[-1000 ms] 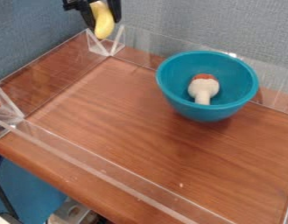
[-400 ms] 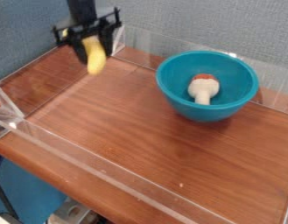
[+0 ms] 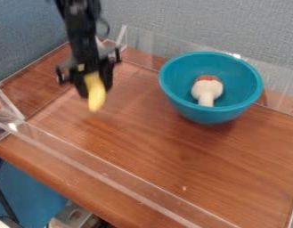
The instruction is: Remove the yellow object from the blue bowl and put it on the table
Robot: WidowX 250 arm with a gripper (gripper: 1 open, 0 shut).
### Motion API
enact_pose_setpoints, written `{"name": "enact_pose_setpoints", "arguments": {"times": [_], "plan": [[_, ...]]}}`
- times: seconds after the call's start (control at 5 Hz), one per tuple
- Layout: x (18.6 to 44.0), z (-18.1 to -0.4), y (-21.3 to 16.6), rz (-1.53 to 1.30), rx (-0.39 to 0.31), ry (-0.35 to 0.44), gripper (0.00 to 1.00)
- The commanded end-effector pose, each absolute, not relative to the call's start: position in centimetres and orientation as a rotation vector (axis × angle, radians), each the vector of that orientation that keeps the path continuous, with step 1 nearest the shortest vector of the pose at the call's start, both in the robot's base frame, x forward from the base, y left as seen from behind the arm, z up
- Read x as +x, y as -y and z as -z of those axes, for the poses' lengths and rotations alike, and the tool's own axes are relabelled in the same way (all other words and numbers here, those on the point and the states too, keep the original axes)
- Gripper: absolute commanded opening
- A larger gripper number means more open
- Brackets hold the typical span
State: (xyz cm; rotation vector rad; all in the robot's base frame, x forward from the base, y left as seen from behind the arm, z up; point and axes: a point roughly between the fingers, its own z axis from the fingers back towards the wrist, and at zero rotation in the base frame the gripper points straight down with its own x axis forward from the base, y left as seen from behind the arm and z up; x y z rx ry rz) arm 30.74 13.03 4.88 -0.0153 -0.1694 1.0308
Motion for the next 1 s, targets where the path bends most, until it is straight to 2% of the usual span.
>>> {"name": "enact_pose_setpoints", "arguments": {"times": [0.0, 0.2, 0.4, 0.6, 0.8], "plan": [[30.7, -3.7, -14.3, -1.098, 0.01, 0.214, 0.0], [31.2, -2.8, -13.6, -1.082, 0.002, 0.205, 1.0], [31.4, -2.4, -12.9, -1.064, -0.006, 0.195, 1.0], [32.2, -3.0, -13.3, -1.082, -0.023, 0.186, 1.0], [32.9, -4.5, -13.9, -1.1, -0.056, 0.171, 1.0]]}}
